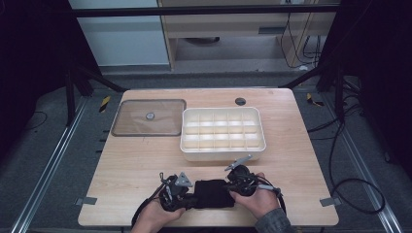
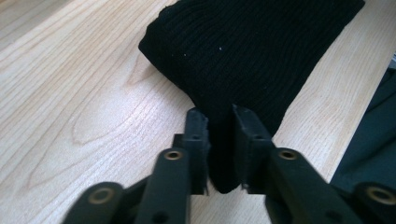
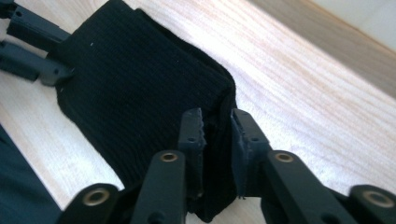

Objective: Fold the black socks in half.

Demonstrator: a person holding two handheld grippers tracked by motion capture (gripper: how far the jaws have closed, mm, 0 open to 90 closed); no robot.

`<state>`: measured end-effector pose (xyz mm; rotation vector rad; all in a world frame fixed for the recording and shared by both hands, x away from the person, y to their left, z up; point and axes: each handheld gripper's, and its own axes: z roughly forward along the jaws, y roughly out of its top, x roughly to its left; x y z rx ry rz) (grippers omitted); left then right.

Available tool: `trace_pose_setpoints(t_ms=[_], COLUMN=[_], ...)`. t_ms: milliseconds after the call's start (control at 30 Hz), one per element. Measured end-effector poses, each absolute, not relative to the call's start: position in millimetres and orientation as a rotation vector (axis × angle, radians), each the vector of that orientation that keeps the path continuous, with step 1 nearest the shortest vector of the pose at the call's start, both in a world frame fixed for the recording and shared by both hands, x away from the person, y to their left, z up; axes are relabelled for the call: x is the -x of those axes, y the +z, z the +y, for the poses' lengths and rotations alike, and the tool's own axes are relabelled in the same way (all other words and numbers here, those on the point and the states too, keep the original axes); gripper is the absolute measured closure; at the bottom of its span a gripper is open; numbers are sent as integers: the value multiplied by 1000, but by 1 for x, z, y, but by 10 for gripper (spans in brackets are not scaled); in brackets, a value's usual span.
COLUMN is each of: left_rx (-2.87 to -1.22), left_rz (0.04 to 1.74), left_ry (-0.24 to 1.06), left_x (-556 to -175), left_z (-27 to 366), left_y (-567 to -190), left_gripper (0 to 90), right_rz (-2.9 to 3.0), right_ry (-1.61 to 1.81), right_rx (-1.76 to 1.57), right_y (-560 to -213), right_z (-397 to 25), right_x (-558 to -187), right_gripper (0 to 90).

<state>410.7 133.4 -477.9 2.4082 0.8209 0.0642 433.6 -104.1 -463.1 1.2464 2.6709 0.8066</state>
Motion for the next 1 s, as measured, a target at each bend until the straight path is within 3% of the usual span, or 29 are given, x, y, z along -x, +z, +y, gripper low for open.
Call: trace_pose_setpoints(t_ms=[133,1000], left_rx=[-2406,-2391], left_rz=[826,852], left_ry=[85,85], left_x=[-417,-434], left_z=[136,145], left_y=[-477,-466], left_gripper=[837,842], right_rz=[2681,2667], right_ry=[799,801], right_rx=[-1241,-1216], right_y=[-463,-462], right_z=[-105,-98], right_x=[-431,-430], right_gripper=[785,813])
